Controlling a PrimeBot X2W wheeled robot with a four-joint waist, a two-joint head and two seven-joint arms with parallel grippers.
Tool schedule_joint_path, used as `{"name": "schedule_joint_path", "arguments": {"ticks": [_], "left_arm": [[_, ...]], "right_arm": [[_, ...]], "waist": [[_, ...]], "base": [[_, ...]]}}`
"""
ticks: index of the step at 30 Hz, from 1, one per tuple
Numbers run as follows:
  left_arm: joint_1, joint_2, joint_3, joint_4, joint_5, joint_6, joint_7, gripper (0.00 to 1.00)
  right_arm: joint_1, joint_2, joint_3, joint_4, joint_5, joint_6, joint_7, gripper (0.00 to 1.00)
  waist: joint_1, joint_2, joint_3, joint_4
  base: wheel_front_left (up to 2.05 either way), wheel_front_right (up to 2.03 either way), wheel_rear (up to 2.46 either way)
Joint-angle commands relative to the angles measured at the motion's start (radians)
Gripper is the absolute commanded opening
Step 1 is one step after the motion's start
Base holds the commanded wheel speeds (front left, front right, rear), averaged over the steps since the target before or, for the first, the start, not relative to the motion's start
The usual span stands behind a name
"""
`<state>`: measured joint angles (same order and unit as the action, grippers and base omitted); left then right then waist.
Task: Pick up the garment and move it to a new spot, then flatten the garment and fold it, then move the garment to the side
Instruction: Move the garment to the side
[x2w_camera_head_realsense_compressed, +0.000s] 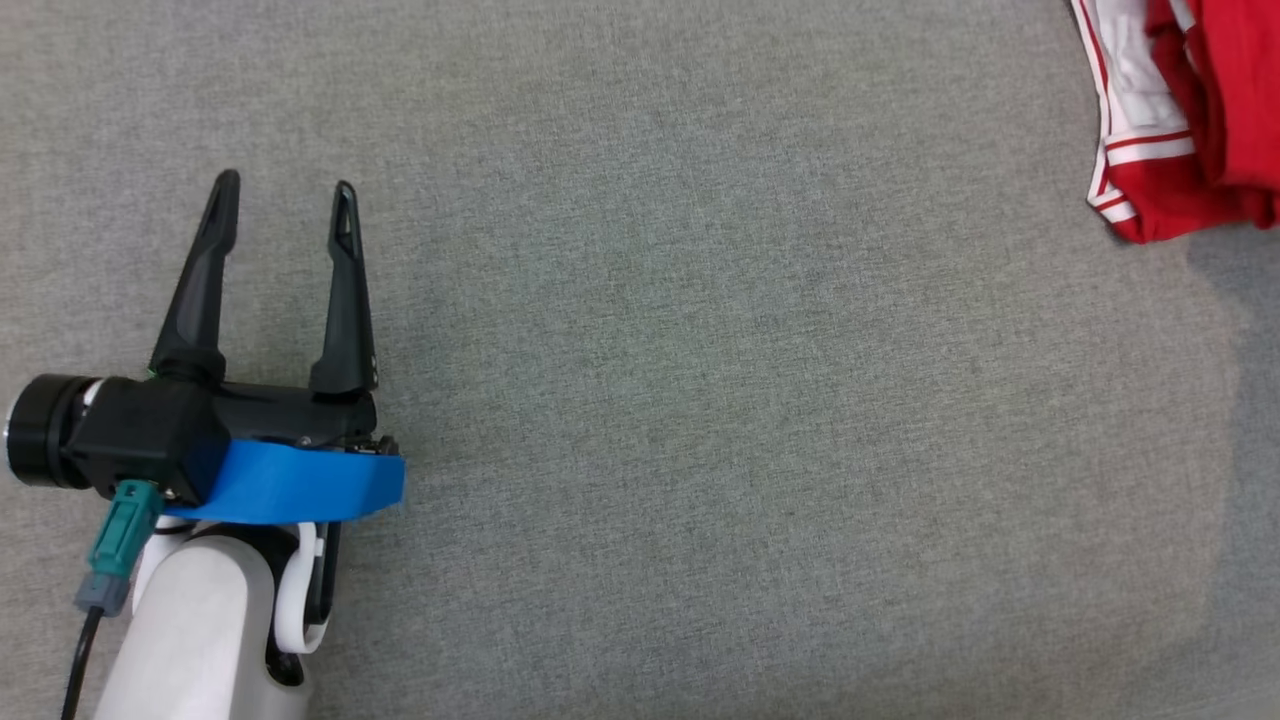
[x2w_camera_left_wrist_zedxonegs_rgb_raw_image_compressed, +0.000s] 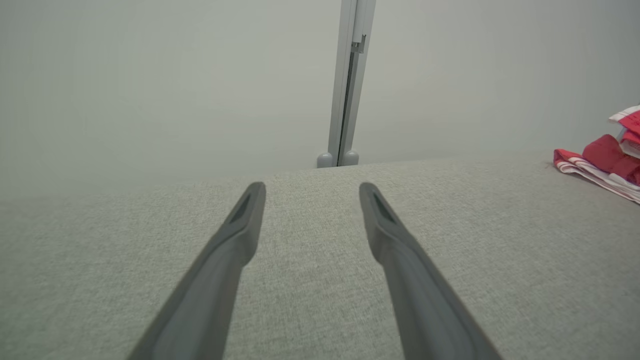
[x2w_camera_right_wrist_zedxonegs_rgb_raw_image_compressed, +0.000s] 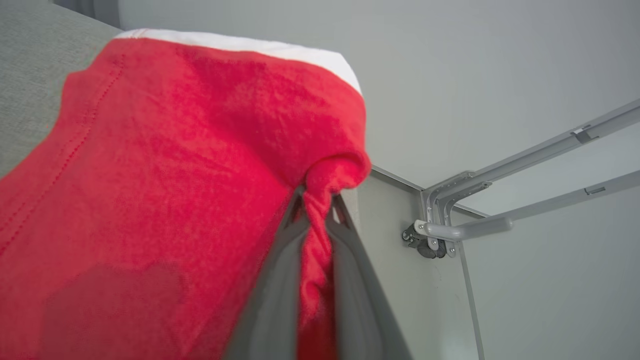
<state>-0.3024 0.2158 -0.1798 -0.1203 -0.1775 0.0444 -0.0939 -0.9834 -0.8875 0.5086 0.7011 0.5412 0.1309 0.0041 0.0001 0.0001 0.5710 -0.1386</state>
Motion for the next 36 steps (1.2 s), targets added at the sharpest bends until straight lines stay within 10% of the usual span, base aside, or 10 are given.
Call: {"name": "schedule_joint_path", "arguments": {"ticks": [1,5,6,8,9,23,36], "left_arm": [[-0.021,0.008,-0.001,-0.011,0.003,0.002,0.004,1.0],[-0.033,0.016,-0.002,-0.034,0.007,0.006,0.017,1.0],[-0.032,0.018,-0.002,-0.038,0.008,0.007,0.017,1.0],[-0.032,0.019,0.0,-0.046,0.008,0.008,0.016,1.0],[-0.029,0.019,0.001,-0.048,0.008,0.011,0.015,1.0],[0.026,0.01,0.016,0.013,-0.031,0.025,-0.034,1.0],[0.132,-0.008,0.025,0.094,-0.079,0.034,-0.077,1.0]], "right_arm": [[-0.033,0.006,0.01,0.02,-0.002,0.0,-0.001,0.0],[-0.093,0.033,0.037,0.076,-0.011,0.0,-0.005,0.0],[-0.104,0.039,0.042,0.095,-0.013,0.0,-0.006,0.2],[-0.128,0.044,0.054,0.129,-0.032,0.0,-0.015,0.93],[-0.138,0.05,0.057,0.146,-0.036,0.0,-0.02,1.0],[-0.19,0.131,0.068,0.293,-0.064,0.0,-0.201,1.0],[-0.049,0.27,0.045,0.167,-0.047,0.0,-0.269,1.0]], "waist": [[-0.0001,-0.0001,0.007,-0.001],[-0.0001,-0.0001,0.025,0.0],[-0.0001,-0.0001,0.027,0.003],[-0.0001,-0.0001,0.032,0.008],[-0.0001,-0.0001,0.033,0.01],[-0.0001,-0.0001,-0.063,0.026],[-0.0001,-0.0001,-0.267,0.077]], "base": [[0.0,0.0,0.0],[0.0,0.0,0.0],[0.0,0.0,0.0],[0.0,0.0,0.0],[0.0,0.0,0.0],[0.0,0.0,0.0],[0.0,0.0,0.0]]}}
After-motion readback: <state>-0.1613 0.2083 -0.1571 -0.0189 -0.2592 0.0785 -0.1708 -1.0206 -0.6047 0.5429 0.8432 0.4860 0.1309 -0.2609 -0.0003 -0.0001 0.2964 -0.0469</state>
